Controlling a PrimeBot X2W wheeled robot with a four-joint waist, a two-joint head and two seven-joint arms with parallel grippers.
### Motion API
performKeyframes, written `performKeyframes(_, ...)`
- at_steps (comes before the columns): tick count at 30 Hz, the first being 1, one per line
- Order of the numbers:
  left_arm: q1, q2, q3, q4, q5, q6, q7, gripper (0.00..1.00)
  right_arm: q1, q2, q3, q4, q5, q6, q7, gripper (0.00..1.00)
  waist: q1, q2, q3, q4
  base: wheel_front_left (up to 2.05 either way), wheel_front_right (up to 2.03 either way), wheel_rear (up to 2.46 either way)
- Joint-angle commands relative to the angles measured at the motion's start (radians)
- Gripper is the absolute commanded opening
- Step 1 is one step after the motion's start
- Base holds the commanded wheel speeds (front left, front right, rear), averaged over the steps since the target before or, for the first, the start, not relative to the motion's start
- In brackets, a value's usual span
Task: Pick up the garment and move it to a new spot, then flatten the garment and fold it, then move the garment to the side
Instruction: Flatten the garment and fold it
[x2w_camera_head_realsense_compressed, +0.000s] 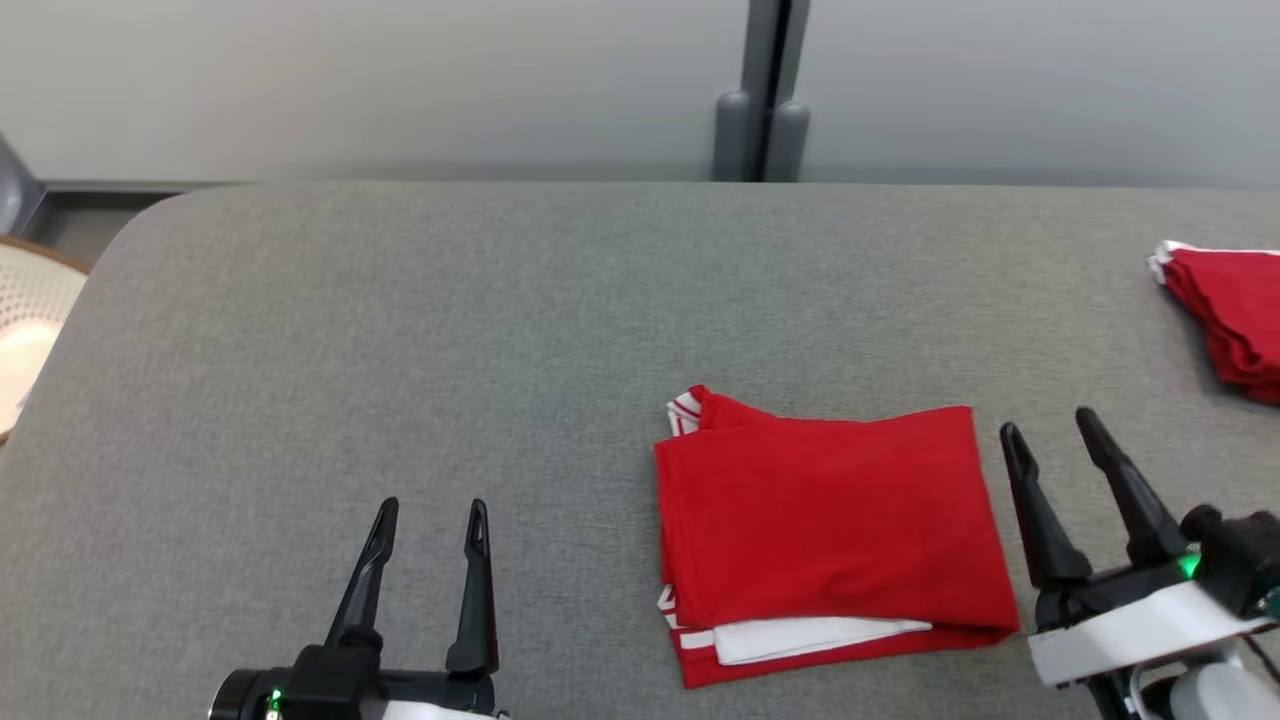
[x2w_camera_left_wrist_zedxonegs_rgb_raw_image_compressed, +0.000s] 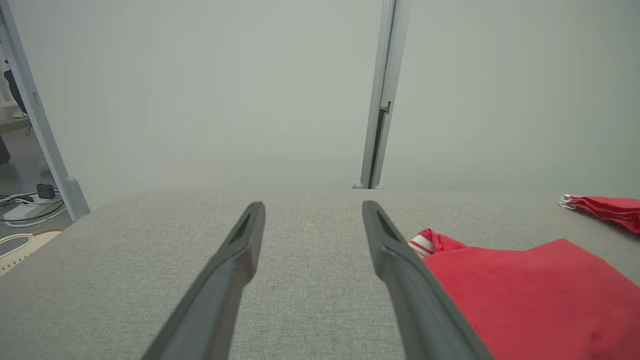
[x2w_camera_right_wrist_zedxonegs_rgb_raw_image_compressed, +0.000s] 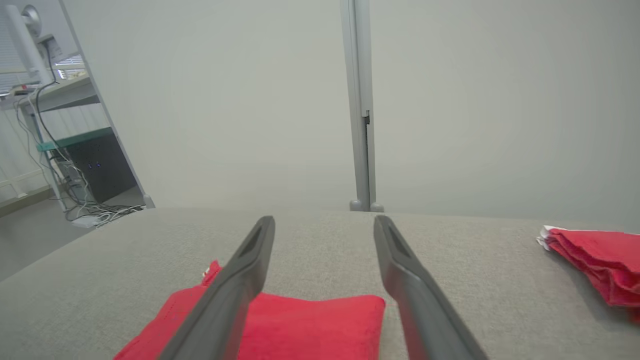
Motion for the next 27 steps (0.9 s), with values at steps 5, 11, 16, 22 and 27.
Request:
performKeyframes(5, 0.043, 0.004, 0.025, -0.031, -0.026, -0.013, -0.001, 1.00, 0.021, 0.044, -0.035, 0.036, -0.064, 0.000, -0.041, 1.00, 0.0000, -0.0001, -0.057, -0.069, 0.00, 0.00, 0.00)
performKeyframes(11, 0.104, 0.004, 0.042, -0.049, -0.017, -0.040, -0.001, 1.00, 0.118, 0.096, -0.073, 0.005, -0.141, 0.000, -0.040, 1.00, 0.0000, -0.0001, -0.103, -0.112, 0.00, 0.00, 0.00)
performKeyframes(16, 0.151, 0.004, 0.055, -0.057, -0.006, -0.041, -0.001, 1.00, 0.170, 0.109, -0.058, 0.048, -0.161, 0.000, -0.040, 1.00, 0.0000, -0.0001, -0.133, -0.131, 0.00, 0.00, 0.00)
performKeyframes(22, 0.186, 0.004, 0.080, -0.044, 0.004, -0.037, -0.001, 1.00, 0.190, 0.123, -0.042, 0.099, -0.156, 0.000, -0.040, 1.00, 0.0000, -0.0001, -0.165, -0.142, 0.00, 0.00, 0.00)
performKeyframes(27, 0.198, 0.004, 0.089, -0.029, 0.011, -0.038, -0.001, 1.00, 0.187, 0.118, -0.035, 0.116, -0.146, 0.000, -0.040, 1.00, 0.0000, -0.0001, -0.178, -0.141, 0.00, 0.00, 0.00)
